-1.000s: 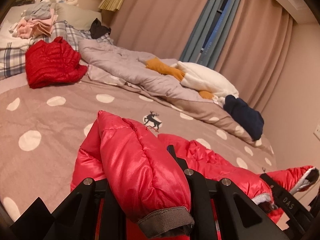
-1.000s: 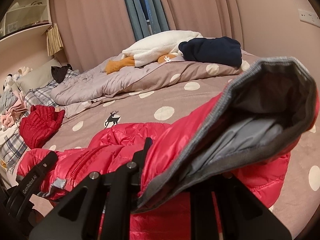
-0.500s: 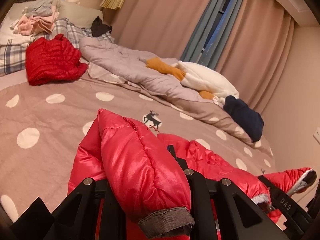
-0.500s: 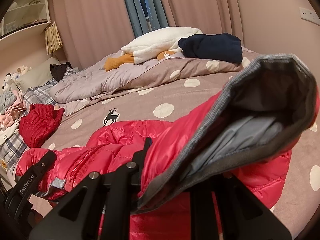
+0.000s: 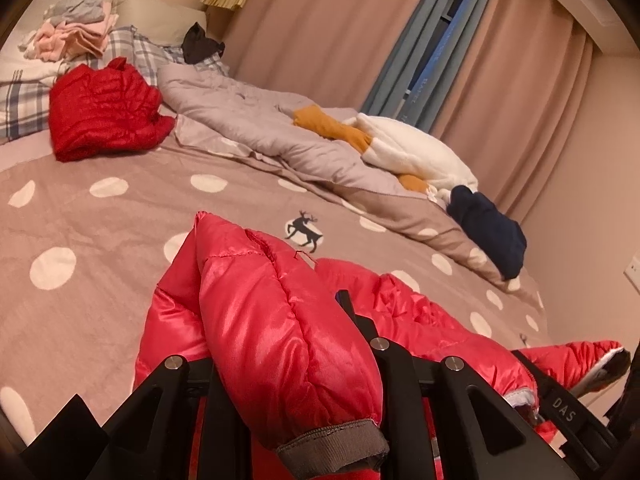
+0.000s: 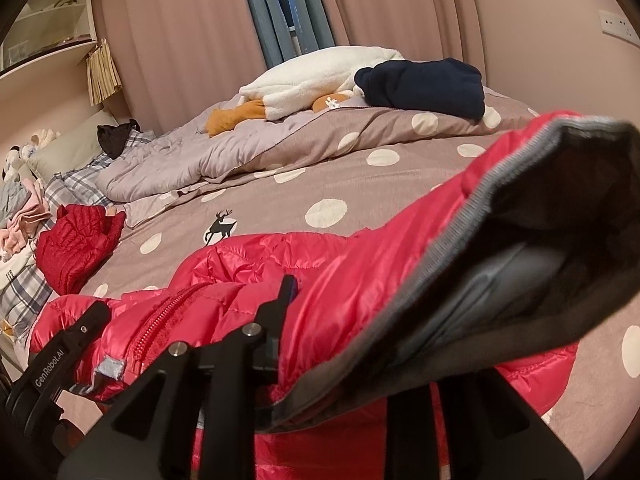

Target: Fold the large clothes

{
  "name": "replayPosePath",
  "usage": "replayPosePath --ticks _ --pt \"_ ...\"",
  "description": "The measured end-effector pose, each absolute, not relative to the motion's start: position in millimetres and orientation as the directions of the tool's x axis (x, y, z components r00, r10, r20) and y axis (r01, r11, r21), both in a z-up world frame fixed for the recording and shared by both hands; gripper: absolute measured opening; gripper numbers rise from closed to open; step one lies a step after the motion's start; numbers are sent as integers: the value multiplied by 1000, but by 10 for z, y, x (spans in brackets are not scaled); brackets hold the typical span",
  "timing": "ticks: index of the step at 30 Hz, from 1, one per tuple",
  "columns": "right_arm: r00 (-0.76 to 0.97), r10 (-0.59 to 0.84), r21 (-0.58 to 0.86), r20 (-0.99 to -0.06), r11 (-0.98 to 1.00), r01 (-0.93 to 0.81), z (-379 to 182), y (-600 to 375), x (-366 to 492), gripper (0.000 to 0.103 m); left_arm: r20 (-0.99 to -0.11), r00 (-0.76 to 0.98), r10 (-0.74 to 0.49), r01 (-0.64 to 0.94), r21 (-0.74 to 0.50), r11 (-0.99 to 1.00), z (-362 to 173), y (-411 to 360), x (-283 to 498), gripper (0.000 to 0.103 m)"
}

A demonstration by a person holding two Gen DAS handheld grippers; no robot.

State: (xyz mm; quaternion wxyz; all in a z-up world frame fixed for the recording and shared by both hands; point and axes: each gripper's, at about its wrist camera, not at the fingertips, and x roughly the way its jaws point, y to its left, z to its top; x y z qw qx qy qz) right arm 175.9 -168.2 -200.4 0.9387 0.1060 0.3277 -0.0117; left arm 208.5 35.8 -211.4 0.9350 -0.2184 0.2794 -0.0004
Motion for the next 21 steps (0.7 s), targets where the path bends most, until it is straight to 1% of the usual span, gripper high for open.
replayPosePath --ticks 3,7,12,15,16,21 --pt "779 52 198 -625 976 93 -2025 -1696 1776 27 -526 839 -143 -113 -424 899 -2116 387 2092 22" --pt "773 57 211 -632 972 101 -2047 -1726 1793 30 -509 845 -165 -100 -453 886 -2128 426 2067 42" --pt "776 59 227 -628 968 111 -2047 -1729 1784 35 -513 849 -127 -119 -420 900 -2106 419 2048 43" --pt "777 60 233 -627 966 113 -2042 -1728 1784 38 -513 848 -131 -123 -432 893 -2113 432 2059 50" --pt "777 62 235 -626 966 112 -2042 -1731 1785 41 -514 847 -137 -123 -440 889 -2116 445 2068 56" --pt "780 73 256 -621 960 113 -2041 -1770 1758 48 -504 854 -125 -152 -472 868 -2104 581 2036 60"
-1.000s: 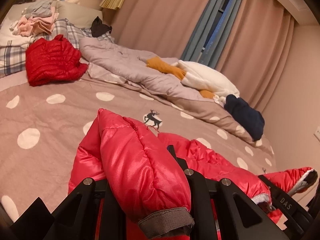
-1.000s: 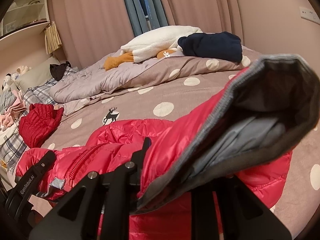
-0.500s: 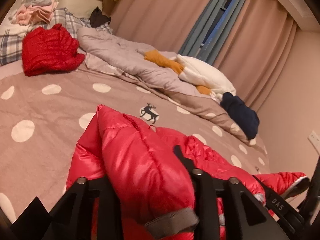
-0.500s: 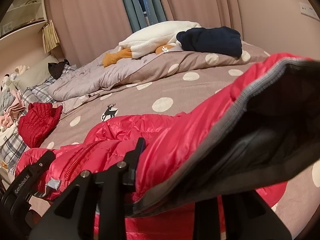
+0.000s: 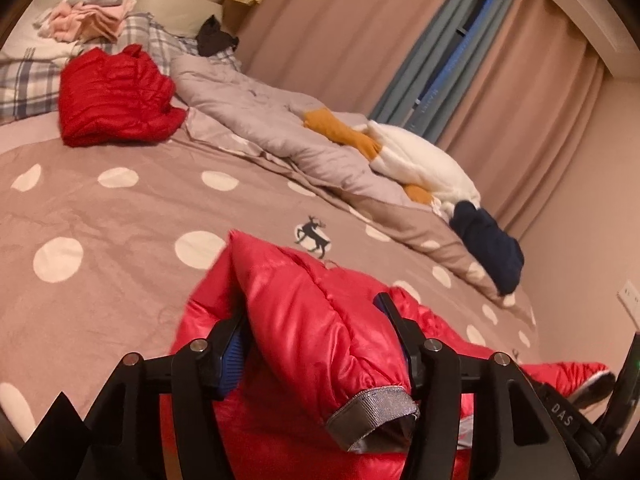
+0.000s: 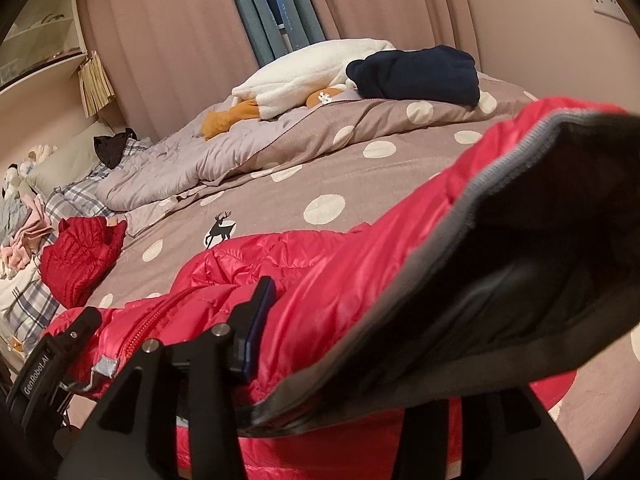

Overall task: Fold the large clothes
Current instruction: 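Lower the folded hem onto the jacket and open both tools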

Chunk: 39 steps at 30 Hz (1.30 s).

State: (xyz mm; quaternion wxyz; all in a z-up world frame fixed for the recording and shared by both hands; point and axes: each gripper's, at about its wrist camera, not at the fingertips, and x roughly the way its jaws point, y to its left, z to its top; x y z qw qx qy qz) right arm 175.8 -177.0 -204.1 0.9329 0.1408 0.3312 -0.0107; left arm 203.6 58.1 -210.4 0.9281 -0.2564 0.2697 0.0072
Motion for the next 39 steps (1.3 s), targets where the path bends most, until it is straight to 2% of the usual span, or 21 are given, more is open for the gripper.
replayPosePath --ticks 6,8,11,13,18,23,29,39 --pt "783 74 262 -618 958 116 -2049 -1797 1735 55 -493 866 -82 -185 -468 864 -2087 613 1996 62" --pt "780 73 258 -622 959 116 -2049 -1800 1741 56 -492 868 -65 -195 -458 867 -2077 628 1990 67" --pt "785 74 259 -615 959 113 -2027 -1828 1717 59 -474 879 -60 -205 -487 849 -2069 722 1964 69" --pt "793 70 267 -605 956 119 -2014 -1871 1692 65 -467 882 -62 -214 -514 831 -2066 807 1941 69" --pt "794 64 278 -604 951 134 -2014 -1944 1682 67 -466 883 -63 -239 -560 793 -2084 938 1941 70" --pt "800 64 288 -597 948 139 -1993 -1985 1653 69 -466 884 -44 -252 -553 795 -2076 937 1941 71" --pt "816 53 302 -575 941 151 -1937 -2042 1589 78 -442 897 0 -268 -543 796 -2027 963 1881 72" --pt "860 9 335 -510 923 189 -1759 -2198 1475 90 -407 911 68 -326 -607 725 -1983 1211 1782 72"
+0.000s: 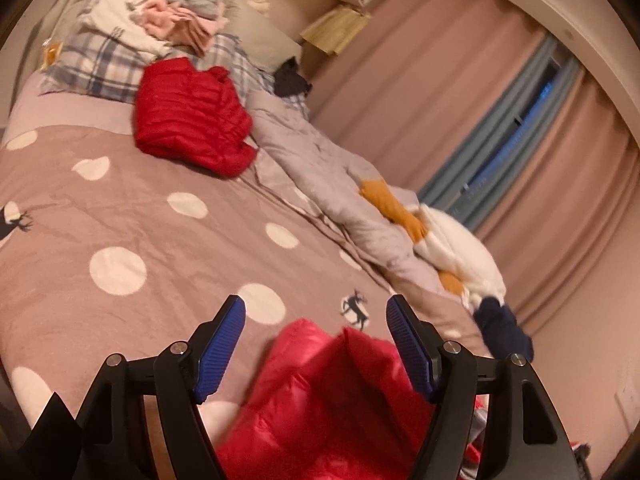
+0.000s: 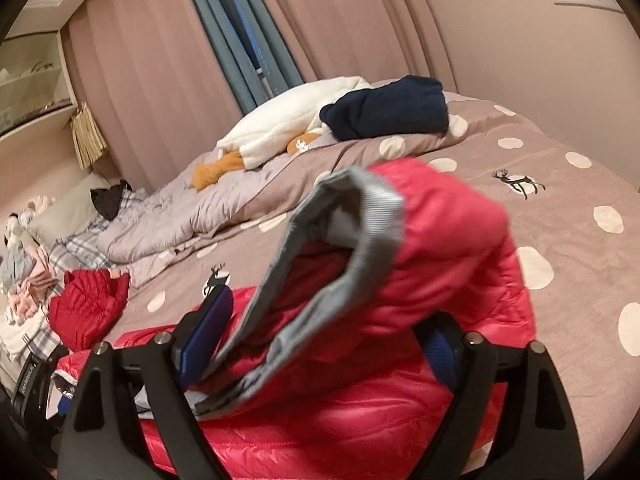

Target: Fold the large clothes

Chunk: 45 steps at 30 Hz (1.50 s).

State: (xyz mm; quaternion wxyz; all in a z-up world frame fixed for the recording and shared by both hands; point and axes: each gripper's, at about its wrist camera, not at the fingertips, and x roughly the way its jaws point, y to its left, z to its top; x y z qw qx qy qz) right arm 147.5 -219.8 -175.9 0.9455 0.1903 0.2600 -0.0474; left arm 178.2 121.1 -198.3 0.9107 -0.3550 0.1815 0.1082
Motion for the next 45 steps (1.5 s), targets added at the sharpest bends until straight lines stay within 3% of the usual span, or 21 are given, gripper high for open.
replayPosePath --ticks 14,21,26,40,45 --pt "917 -28 365 -398 912 186 -1500 -2241 1287 100 -376 916 139 -361 -627 690 -1920 1415 1657 72" --pt "906 -18 371 -423 909 192 -1550 -2251 1361 101 -399 908 127 -358 -581 731 -1927 1333 1727 73" --pt "903 -25 360 -430 912 197 -1559 -2219 1360 101 -348 931 108 -312 -610 729 -1917 1311 1680 101" --pt "892 -16 337 -453 922 188 -1628 -2221 1451 103 -374 923 89 -316 -606 730 -1948 1231 1755 102" --pt "864 -25 313 -503 926 209 -1761 -2211 1613 103 -394 913 102 -329 -569 754 -1956 1126 1840 102"
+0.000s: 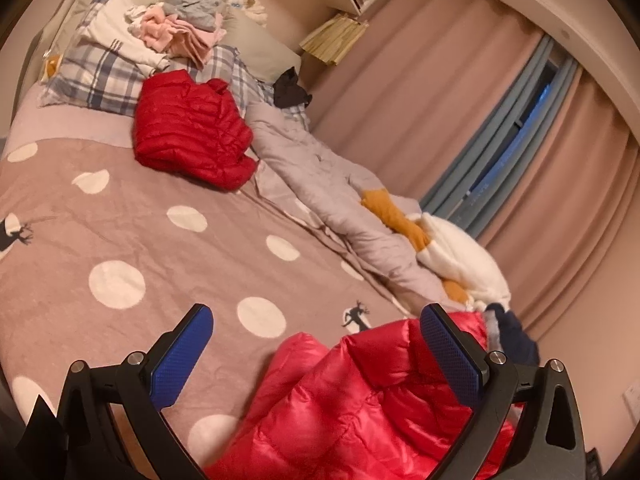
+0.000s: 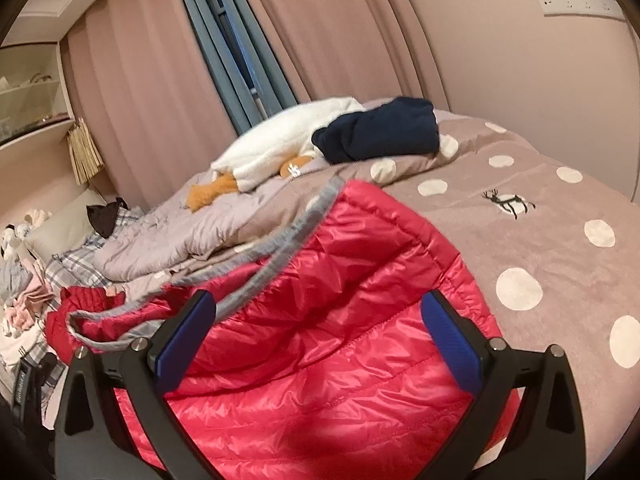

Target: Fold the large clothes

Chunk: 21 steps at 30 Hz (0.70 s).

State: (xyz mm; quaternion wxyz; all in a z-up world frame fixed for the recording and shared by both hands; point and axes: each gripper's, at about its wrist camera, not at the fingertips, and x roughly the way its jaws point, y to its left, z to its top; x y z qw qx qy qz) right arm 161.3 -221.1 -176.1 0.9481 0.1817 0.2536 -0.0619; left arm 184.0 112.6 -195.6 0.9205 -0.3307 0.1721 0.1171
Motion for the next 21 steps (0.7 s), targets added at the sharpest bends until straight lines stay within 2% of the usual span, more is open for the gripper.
replayPosePath --ticks 5,12,16,20,21 --pt "831 -21 268 -556 942 203 -1894 -2191 1861 103 -374 927 36 -244 -528 814 -1973 926 2026 102" --pt "805 -83 207 -587 947 248 -2096 -2259 2180 103 -420 905 -64 -178 -511 841 -2135 629 2408 102" --pt "786 -87 169 -612 957 237 -2254 -2243 2368 103 -482 876 8 -220 -386 896 -2317 457 2581 102" --pt "737 -66 166 -672 957 236 -2559 -2269 2567 103 -639 769 -21 -235 -313 920 -2711 391 2885 102" --pt "728 -64 174 -683 953 247 -2664 -2290 2597 103 -634 772 -27 -237 -327 915 -2782 408 2891 102"
